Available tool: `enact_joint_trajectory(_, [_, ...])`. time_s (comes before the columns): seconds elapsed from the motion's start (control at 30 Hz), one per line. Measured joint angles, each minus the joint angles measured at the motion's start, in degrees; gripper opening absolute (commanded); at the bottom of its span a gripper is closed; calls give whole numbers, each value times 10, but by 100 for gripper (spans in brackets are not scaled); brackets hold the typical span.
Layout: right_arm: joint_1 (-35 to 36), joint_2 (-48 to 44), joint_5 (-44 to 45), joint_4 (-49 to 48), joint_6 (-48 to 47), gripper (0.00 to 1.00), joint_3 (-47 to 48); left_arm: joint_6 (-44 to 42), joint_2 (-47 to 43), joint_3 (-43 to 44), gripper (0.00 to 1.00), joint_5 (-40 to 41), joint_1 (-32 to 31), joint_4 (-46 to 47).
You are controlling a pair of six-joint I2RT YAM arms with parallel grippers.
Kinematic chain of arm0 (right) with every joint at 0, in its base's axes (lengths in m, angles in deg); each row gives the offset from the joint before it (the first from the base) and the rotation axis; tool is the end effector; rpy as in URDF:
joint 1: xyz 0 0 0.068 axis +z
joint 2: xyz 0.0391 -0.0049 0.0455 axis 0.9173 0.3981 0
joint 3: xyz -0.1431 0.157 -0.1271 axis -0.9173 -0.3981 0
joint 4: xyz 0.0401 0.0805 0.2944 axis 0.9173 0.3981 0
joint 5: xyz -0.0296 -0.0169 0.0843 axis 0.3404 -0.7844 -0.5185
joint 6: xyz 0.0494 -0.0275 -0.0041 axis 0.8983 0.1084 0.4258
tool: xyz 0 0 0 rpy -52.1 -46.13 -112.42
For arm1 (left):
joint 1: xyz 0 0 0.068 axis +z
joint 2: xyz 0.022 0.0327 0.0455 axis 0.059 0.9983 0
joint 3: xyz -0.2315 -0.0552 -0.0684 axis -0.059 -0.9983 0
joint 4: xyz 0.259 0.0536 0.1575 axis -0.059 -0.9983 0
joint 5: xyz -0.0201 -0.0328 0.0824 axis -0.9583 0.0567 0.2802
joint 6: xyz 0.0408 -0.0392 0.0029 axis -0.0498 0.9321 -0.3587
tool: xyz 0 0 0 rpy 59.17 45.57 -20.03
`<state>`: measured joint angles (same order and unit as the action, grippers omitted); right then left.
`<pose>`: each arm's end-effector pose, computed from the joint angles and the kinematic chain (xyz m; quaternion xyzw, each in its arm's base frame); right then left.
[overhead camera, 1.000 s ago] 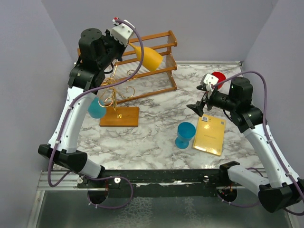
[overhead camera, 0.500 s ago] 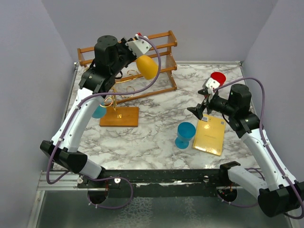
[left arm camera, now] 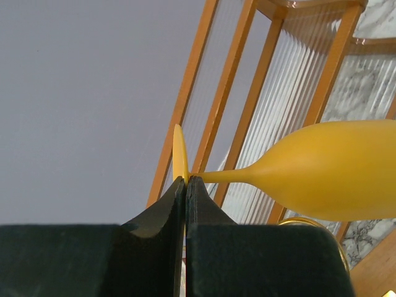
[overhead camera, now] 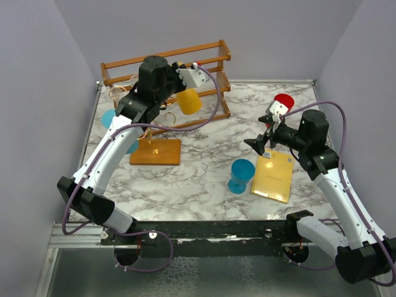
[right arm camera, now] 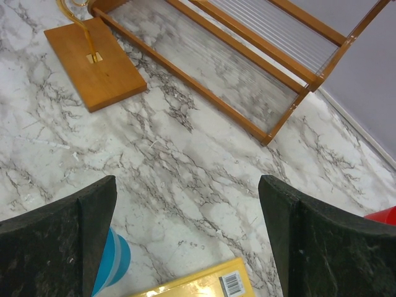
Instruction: Place the wine glass upside down on the wine glass rack
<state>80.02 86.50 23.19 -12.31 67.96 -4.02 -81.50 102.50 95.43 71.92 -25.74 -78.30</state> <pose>0.2624 0.0875 0.3264 -0.3972 0.6894 0.2280 0.5613 0.3391 -0.1857 0.4527 0.4720 0.6147 0.1350 0.6173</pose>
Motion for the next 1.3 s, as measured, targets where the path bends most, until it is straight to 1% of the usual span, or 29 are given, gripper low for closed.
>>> enact_joint_trajectory(0.23, [-1, 0, 0, -2, 0, 97, -1, -39, -2, -36, 0, 8, -3, -6])
enact_joint_trajectory(0.53, [-3, 0, -1, -2, 0, 97, -4, -55, -27, -60, 0, 22, -3, -14])
enact_joint_trajectory(0.97, [-5, 0, -1, -2, 0, 97, -5, -83, -66, -65, 0, 39, -3, -49])
enact_joint_trajectory(1.3, [-9, 0, -3, -5, 0, 97, -9, -98, -83, -65, 0, 39, -3, -101])
